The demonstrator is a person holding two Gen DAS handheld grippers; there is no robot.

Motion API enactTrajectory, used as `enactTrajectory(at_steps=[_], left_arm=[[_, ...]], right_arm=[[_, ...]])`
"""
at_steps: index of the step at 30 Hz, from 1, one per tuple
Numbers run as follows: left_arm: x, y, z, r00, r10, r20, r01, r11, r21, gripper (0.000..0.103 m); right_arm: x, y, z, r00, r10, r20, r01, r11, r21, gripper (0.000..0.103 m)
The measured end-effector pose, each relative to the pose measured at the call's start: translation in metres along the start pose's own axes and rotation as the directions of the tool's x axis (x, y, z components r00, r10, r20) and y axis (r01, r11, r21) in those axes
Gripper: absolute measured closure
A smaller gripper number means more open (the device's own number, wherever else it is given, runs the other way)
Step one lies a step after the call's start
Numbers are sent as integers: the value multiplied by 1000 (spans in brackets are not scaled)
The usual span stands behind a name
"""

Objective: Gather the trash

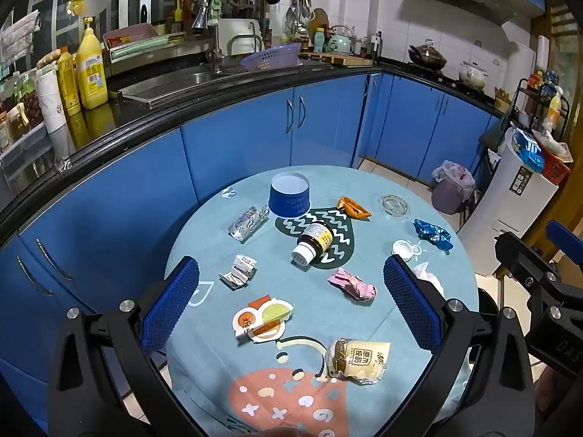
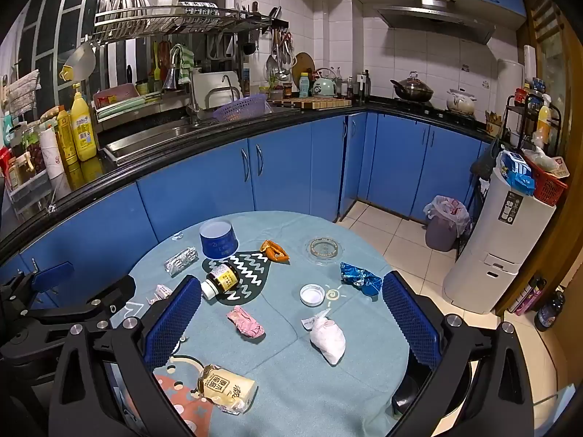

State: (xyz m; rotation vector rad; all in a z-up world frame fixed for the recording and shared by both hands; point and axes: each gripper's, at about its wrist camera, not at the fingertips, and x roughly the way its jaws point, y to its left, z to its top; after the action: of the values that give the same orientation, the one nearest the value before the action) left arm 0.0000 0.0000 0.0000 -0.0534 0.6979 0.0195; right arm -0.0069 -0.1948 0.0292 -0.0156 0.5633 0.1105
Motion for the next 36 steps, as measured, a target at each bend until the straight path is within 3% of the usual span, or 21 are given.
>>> enactTrajectory(at_steps=[36], left_arm=[[0,1,2,1000,-15,3,15,1000,-7,3]], right_arm=[[-1,1,0,1000,-2,-1,2,1000,-3,6]])
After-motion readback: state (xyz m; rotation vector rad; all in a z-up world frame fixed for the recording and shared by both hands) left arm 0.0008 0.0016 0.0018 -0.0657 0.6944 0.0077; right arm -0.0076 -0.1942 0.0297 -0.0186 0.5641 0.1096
